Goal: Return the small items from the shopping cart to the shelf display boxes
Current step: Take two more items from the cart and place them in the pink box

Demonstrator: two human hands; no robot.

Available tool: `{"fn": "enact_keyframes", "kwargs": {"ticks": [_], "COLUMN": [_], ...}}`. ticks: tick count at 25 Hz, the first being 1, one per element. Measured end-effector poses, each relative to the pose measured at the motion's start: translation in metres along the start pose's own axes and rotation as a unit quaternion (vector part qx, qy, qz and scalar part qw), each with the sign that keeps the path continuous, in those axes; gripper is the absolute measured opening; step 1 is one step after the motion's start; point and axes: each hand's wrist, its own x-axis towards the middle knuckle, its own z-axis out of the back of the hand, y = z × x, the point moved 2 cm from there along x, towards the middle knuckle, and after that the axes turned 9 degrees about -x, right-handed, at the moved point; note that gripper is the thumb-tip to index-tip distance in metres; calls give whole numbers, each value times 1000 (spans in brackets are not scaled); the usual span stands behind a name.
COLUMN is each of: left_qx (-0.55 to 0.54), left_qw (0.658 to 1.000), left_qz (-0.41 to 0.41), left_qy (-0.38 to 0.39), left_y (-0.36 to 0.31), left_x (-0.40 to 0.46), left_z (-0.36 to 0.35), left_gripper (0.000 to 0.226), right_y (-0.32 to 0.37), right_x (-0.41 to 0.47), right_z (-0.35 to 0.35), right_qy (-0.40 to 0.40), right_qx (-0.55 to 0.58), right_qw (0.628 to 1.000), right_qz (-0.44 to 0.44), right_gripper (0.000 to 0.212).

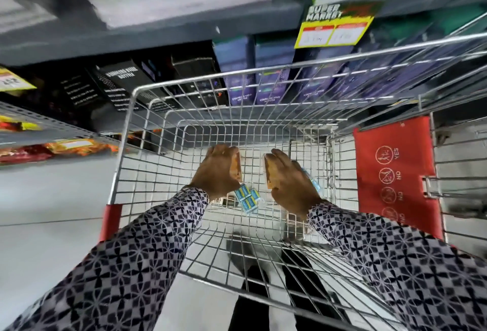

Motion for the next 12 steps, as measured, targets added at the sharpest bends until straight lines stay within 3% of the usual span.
{"fn": "enact_keyframes", "kwargs": {"ticks": [5, 8, 12], "left_qx": [-124, -165, -115], "left_qw": [988, 969, 935], "left_qz": [-14, -70, -189], "left_qy": [-91, -168, -277], "left_y": [-73, -133, -208], "left_x": [-93, -172, -257], "left_z": [100, 187, 298], "left_gripper": [55, 85, 86], "right_y": [45, 83, 134], "right_x": [-36, -74, -119], "right_z": [141, 252, 398], "right_qy": [-53, -101, -181], "right_qx": [53, 48, 51], "right_qw": [997, 994, 980], "right_qz": [-12, 4, 60], "right_gripper": [94, 99, 95]}}
